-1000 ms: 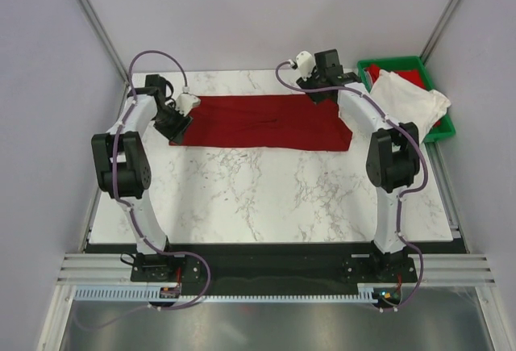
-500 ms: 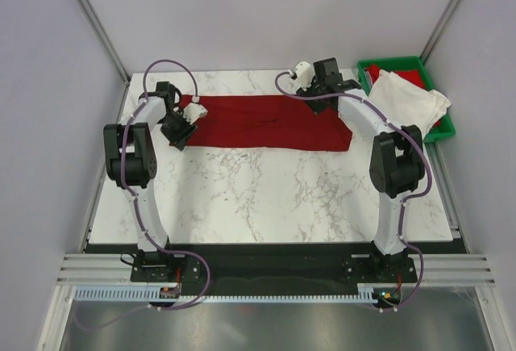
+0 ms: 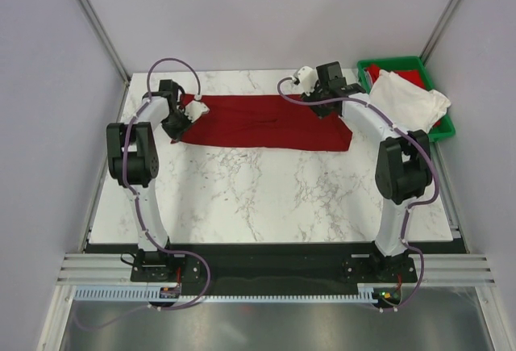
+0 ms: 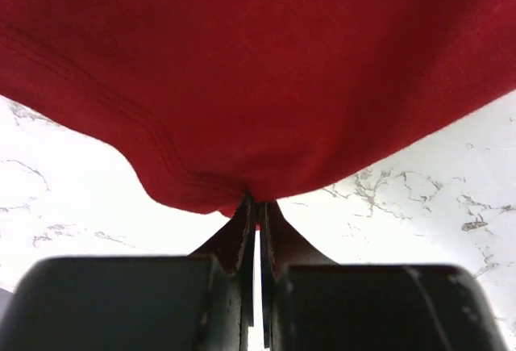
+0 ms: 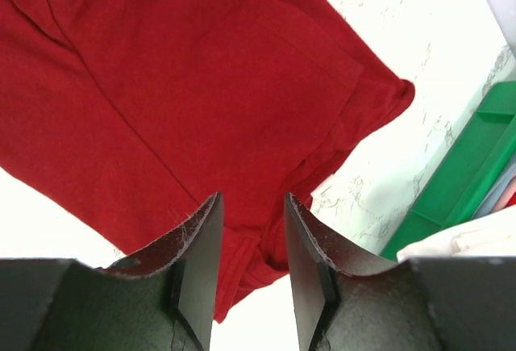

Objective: Fold and stack the t-shirts
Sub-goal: Fold the tshirt

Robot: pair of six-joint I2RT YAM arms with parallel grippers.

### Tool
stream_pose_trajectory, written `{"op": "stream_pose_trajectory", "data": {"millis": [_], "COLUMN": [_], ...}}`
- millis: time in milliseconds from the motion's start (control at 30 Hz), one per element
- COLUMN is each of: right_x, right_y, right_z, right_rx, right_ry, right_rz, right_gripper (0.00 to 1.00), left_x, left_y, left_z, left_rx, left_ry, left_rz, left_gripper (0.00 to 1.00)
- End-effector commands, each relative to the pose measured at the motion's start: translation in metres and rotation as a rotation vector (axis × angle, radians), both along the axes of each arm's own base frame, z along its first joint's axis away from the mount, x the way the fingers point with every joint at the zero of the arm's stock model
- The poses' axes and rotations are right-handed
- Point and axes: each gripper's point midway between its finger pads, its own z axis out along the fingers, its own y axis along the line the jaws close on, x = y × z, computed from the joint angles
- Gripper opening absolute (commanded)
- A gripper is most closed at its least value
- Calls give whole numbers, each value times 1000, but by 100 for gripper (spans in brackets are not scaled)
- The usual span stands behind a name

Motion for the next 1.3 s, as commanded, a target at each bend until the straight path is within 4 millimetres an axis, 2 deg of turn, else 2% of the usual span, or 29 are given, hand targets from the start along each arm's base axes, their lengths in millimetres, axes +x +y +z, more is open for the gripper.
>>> {"op": "stream_pose_trajectory", "data": {"millis": [0,33,167,200,233,267,300,333,367,400,467,500,633,667,733,767,833,867,933,967,1000,1033,1067,1100,1133,1167,1200,1233,1267], "right_x": [-8,-11,-34,-36,-37,-38,-38,-36,-35,-34,-30,-27,-11,-10,-1,2,12,15,28,31,43,45,49,62,66,69,82,87,90], "right_y": [-4,-5,1,3,5,4,4,5,5,6,8,8,9,8,10,9,11,12,17,17,20,22,24,27,29,30,35,36,37], "right_z": [22,24,2,-5,-8,-13,-21,-21,-30,-32,-40,-43,-57,-68,-71,-82,-81,-91,-90,-104,-96,-99,-114,-105,-108,-124,-114,-116,-128], "right_rx": [-3,4,38,48,51,50,46,47,40,40,42,42,34,28,27,16,17,14,18,9,17,12,6,16,14,7,17,14,8], "right_ry": [-39,-40,62,87,99,118,141,143,164,169,179,181,177,192,182,196,180,193,174,193,164,173,192,159,158,173,134,124,135], "right_rz": [-6,-4,35,39,42,42,41,32,30,27,27,22,-9,-18,-25,-34,-39,-38,-36,-36,-37,-35,-36,-35,-33,-33,-29,-28,-26], "right_gripper": [44,44,43,43,42,42,42,41,41,40,40,40,40,39,39,39,39,39,39,39,39,39,39,39,38,38,38,38,38], "left_x": [-17,-25,-62,-85,-94,-106,-129,-139,-151,-171,-192,-210,-245,-252,-265,-269,-279,-281,-290,-292,-295,-299,-301,-304,-306,-307,-311,-317,-316], "left_y": [-12,-13,-28,-31,-39,-42,-43,-48,-50,-50,-60,-62,-87,-91,-105,-110,-125,-132,-145,-149,-153,-157,-160,-165,-169,-175,-182,-189,-197], "left_z": [-8,1,28,25,39,41,37,44,43,41,44,42,47,48,49,49,50,51,49,48,46,45,44,43,42,43,43,41,44], "left_rx": [21,25,39,43,49,52,65,79,88,99,105,105,109,109,108,106,95,89,81,79,78,84,83,83,82,74,54,56,41], "left_ry": [39,32,22,75,57,76,140,139,169,231,275,328,381,388,413,418,439,442,470,475,492,500,503,516,525,527,541,557,552], "left_rz": [-49,-53,-86,-102,-139,-154,-168,-186,-191,-200,-215,-224,-279,-289,-310,-320,-333,-341,-366,-378,-388,-411,-426,-448,-458,-468,-474,-493,-500], "left_gripper": [2,2,2,2,2,2,2,2,2,2,2,2,2,2,2,2,2,2,2,2,2,2,2,2,3,4,4,6,9]}}
